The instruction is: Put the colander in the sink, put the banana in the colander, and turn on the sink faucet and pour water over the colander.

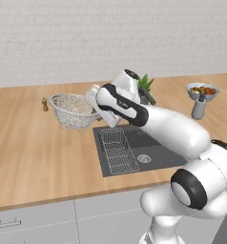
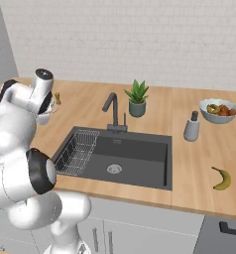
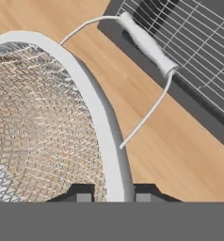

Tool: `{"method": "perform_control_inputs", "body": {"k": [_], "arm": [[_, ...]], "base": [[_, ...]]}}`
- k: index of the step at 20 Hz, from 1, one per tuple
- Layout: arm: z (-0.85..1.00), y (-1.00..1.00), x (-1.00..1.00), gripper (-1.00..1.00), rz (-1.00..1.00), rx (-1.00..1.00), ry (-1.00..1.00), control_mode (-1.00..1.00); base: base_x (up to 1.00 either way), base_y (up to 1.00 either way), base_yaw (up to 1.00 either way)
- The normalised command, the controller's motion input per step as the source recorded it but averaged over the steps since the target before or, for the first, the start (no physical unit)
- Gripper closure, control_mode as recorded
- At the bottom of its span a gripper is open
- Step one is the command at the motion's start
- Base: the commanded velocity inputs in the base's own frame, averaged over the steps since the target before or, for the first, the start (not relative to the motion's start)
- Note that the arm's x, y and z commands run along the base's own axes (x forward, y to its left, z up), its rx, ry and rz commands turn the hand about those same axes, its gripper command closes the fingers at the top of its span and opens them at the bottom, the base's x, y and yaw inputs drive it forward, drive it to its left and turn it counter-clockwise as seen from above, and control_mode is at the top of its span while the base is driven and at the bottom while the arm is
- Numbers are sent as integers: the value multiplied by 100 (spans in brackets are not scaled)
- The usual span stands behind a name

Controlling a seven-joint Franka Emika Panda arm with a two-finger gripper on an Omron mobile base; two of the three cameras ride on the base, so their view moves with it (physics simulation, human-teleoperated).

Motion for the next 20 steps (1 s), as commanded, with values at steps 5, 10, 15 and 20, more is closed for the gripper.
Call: {"method": "perform_control_inputs", "body": {"k": [5, 10, 15, 20], "arm": [[100, -64, -27, 100, 0, 26, -9, -100], [100, -64, -18, 100, 0, 19, -22, -100], [85, -84, -6, 100, -4, 2, -17, -100], [38, -100, 0, 100, -14, -3, -6, -100]], "base": [[0, 0, 0], [0, 0, 0], [0, 0, 0], [0, 0, 0]]}}
